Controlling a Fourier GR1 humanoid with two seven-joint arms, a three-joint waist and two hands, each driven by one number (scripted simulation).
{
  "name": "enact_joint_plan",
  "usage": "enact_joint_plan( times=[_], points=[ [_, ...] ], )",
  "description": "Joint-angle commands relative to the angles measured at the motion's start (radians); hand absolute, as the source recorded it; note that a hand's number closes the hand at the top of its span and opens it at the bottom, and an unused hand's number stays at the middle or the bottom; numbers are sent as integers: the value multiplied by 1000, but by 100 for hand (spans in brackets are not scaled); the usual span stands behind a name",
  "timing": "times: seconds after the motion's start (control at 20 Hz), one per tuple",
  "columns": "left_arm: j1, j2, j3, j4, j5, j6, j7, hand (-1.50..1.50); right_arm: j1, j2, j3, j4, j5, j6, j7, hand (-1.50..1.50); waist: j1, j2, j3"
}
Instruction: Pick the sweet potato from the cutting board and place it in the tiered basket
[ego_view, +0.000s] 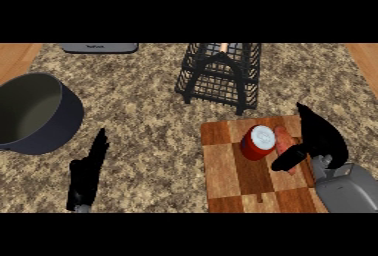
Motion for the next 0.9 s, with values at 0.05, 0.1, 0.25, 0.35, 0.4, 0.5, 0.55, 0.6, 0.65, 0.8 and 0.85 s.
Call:
enact_joint_plan(
  times=[0.05,0.1,0.25,0.35,0.4,0.5,0.55,0.6,0.65,0.8,0.85],
  points=[
    [44,6,17,-27,13,-19,-25,0,-43,47,10,50,-10,116,196,-150,3,-1,-1],
    [16,-2,13,19,-9,-10,-25,0,-16,26,-7,60,-27,125,143,-150,-5,0,-1],
    [-6,-43,1,29,-32,23,-23,0,-77,64,-15,151,-14,135,145,-150,1,2,-1],
    [20,-18,30,13,0,-19,-16,0,-38,69,-32,93,-31,150,151,-150,-5,-1,-1],
    [36,-6,17,-26,-24,-6,6,0,-60,55,-53,140,-29,159,115,-150,-1,0,0],
    [29,-18,21,-24,-14,-14,10,0,-27,24,-75,52,-53,197,153,-150,-8,-2,0],
    [11,-22,22,-17,-40,9,12,0,-9,74,-32,74,-13,158,150,-150,-7,-1,0],
    [-2,-3,57,38,-5,-50,-43,0,-88,87,-69,190,-24,163,99,-150,-1,1,0],
    [11,-26,26,27,-32,-23,-23,0,-27,38,-87,158,-42,184,68,-150,-7,0,0],
    [-1,-28,14,-43,-53,3,52,0,-81,85,-81,161,-45,208,135,-150,-4,-1,0],
    [20,-32,21,19,-39,-26,-11,0,-54,87,-59,214,-18,183,91,-150,-3,1,0]
  ],
)
